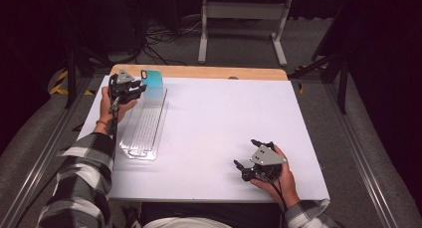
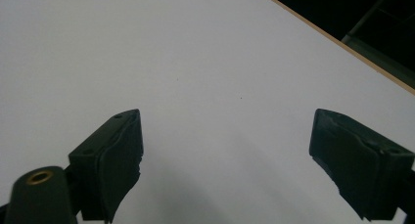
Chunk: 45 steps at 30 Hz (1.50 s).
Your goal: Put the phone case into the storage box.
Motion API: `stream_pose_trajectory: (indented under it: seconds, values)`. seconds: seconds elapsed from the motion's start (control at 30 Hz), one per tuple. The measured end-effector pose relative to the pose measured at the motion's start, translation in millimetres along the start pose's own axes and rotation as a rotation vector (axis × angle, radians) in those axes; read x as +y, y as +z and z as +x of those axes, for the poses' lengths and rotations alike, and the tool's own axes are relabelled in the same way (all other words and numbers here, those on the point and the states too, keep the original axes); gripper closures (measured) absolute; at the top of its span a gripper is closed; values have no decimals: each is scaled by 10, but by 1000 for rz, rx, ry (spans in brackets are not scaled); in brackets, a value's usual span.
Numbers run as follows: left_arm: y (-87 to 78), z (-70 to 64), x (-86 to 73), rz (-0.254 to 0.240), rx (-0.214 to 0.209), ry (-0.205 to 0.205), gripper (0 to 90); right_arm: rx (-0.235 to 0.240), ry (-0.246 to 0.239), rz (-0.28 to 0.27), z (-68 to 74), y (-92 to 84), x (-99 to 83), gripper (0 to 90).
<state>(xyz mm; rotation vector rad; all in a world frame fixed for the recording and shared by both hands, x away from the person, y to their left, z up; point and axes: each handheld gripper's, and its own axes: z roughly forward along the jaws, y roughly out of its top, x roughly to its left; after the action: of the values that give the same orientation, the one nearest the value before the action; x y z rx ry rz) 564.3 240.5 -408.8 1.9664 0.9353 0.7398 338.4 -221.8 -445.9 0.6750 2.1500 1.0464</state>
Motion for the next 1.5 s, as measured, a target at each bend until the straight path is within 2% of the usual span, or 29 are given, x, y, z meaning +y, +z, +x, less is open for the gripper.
stream_pose_trajectory:
  seconds: [0.27, 0.53, 1.0, 1.4, 1.5]
  values:
    - [-31, -25, 14, -18, -7, -6, 668, -1, 1, -5, -2, -10, 3, 134]
    - [-85, -57, 61, -30, 22, 16, 657, -6, 0, -6, -6, -18, 6, 133]
    - [-198, -95, 92, -80, 5, -6, 651, -10, 2, -11, -12, -26, 11, 134]
    - [-276, -108, 86, -94, -1, 8, 636, -11, 2, -15, -12, -33, 14, 134]
    - [-293, -111, 76, -106, -16, 3, 634, -12, 4, -15, -13, -30, 14, 134]
